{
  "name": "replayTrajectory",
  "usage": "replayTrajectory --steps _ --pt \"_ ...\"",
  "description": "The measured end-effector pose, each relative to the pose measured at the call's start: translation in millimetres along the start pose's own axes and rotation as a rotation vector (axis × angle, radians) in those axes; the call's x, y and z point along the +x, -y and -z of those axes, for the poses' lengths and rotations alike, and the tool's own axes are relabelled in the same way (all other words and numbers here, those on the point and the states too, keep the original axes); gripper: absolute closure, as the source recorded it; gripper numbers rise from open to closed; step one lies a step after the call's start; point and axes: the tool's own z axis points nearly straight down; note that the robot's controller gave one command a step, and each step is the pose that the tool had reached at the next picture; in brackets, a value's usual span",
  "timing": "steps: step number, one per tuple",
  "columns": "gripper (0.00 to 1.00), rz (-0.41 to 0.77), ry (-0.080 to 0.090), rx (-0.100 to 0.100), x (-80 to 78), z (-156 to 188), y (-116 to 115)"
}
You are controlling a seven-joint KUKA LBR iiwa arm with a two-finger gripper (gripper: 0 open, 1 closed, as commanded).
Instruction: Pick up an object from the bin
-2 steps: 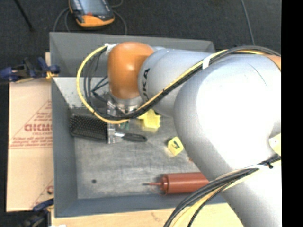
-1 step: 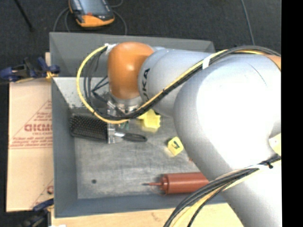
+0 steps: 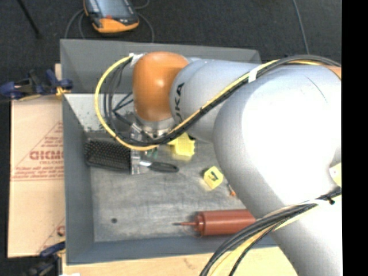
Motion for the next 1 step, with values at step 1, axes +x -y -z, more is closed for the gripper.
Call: replayTrajectory --steps 1 --pt "1.0 -0.004 0.0 -0.007 -0.1 0.0 0.8"
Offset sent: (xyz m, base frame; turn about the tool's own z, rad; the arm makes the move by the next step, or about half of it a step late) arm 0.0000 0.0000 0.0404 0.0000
